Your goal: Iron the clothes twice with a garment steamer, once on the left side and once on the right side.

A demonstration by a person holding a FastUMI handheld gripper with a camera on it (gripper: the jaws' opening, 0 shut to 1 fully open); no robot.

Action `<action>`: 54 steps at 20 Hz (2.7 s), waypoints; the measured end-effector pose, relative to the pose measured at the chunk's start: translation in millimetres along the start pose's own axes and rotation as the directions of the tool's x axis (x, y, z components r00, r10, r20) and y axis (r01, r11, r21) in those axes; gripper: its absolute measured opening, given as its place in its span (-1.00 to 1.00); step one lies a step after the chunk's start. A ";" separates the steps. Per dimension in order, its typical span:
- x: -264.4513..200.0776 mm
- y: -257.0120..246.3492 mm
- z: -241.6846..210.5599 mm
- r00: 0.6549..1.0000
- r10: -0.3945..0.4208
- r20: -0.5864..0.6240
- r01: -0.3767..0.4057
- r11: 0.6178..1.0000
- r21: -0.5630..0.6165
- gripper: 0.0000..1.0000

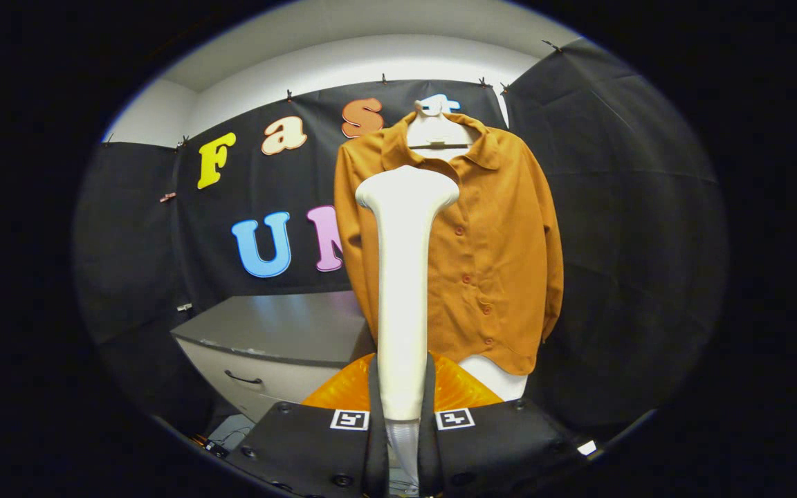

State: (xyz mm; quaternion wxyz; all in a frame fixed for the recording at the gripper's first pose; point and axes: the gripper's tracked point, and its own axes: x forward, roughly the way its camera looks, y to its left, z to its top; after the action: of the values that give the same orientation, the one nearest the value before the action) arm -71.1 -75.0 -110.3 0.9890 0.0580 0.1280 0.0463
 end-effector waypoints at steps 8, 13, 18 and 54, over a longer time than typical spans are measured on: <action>9.7 109.7 41.5 0.996 0.074 0.050 -0.073 0.997 -0.022 -0.60; 6.1 163.6 61.5 0.988 0.124 0.097 -0.119 0.991 -0.061 -0.60; 0.6 189.0 67.9 0.983 0.149 0.104 -0.142 0.988 -0.066 -0.60; -4.4 180.0 69.7 0.984 0.131 0.123 -0.122 0.989 -0.080 -0.60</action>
State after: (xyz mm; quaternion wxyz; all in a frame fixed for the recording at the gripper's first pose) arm -71.2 95.3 -19.5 0.9917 0.0332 0.0584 0.1097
